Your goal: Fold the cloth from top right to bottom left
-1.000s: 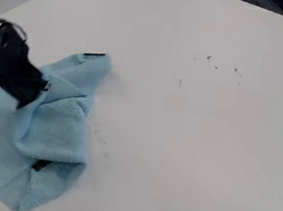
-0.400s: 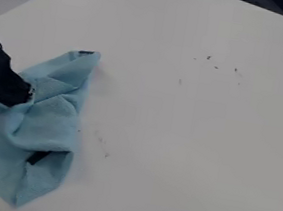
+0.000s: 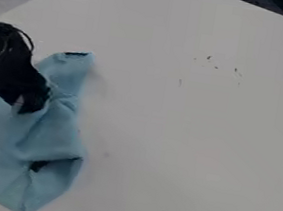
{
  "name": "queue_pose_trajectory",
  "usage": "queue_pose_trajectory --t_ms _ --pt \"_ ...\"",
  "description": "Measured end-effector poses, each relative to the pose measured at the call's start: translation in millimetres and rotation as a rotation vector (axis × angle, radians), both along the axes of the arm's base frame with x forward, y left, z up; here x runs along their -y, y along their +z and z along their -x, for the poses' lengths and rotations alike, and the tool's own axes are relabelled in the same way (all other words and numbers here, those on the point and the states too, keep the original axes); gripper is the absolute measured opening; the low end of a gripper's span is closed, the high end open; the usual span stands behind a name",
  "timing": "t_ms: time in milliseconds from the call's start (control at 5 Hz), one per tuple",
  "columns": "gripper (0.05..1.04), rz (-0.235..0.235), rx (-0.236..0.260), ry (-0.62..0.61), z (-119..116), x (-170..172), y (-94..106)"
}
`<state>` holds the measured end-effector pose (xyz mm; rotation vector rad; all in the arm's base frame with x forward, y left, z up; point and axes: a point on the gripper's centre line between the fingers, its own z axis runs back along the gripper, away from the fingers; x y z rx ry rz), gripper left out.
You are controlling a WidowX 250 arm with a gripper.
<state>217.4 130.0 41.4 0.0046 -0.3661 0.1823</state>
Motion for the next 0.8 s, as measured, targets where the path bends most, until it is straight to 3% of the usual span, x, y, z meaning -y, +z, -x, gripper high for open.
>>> queue_pose_trajectory --t_ms 200,400,800 --pt "1.003 -0.042 -0.048 -0.096 -19.8 16.8 25.1" --pt "1.0 -0.059 -0.098 -0.142 -33.4 28.4 39.7" --pt "0.999 -0.045 -0.161 -0.187 -47.6 43.8 32.6"
